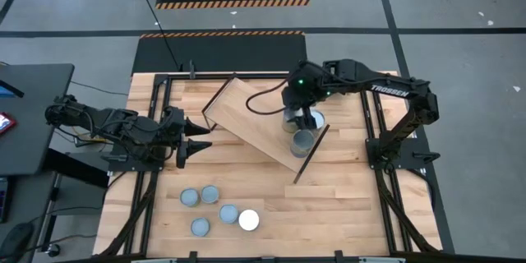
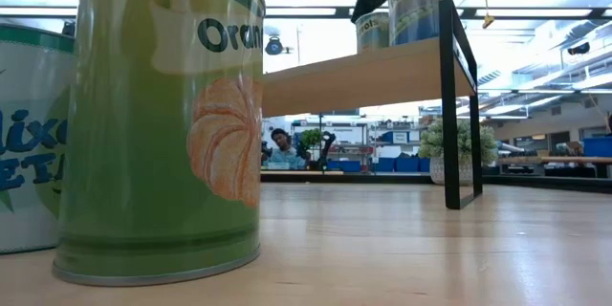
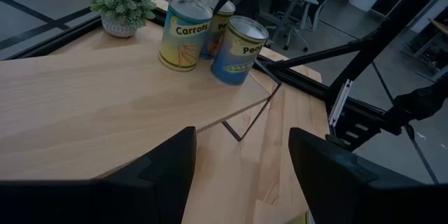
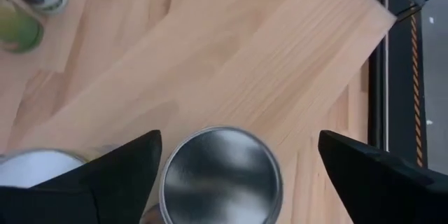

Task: Pick and place cans onto a shelf
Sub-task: Put the canned carrot on the shelf

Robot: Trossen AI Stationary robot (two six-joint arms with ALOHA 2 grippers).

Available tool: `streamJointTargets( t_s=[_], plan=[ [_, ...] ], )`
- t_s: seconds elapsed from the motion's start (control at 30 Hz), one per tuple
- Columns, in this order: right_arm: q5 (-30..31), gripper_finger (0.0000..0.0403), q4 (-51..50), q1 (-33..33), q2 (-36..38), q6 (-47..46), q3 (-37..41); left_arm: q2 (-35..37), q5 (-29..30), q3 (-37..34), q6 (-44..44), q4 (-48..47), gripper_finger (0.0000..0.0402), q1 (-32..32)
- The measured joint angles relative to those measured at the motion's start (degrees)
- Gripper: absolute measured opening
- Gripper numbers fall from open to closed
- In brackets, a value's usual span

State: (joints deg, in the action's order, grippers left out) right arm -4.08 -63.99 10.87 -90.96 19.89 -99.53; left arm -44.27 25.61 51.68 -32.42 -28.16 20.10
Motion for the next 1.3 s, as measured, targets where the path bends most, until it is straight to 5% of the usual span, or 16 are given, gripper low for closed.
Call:
streamJointTargets(
  t_s=[0.53,0.73,1.3],
  plan=[
    [-0.94,0.0394,6.28,-0.02,0.09,-7.84,-1.00,0.02,0.00,0.00,0.00,0.02,0.0235,-0.02],
    [6.24,0.0391,9.19,-0.20,-0.62,-11.29,-1.04,0.01,0.02,0.00,0.07,0.01,0.0235,-0.02],
    [7.57,0.0374,1.88,-1.41,-4.61,-8.41,-1.00,0.02,0.02,0.00,0.15,-0.07,0.0236,-0.01]
  ],
)
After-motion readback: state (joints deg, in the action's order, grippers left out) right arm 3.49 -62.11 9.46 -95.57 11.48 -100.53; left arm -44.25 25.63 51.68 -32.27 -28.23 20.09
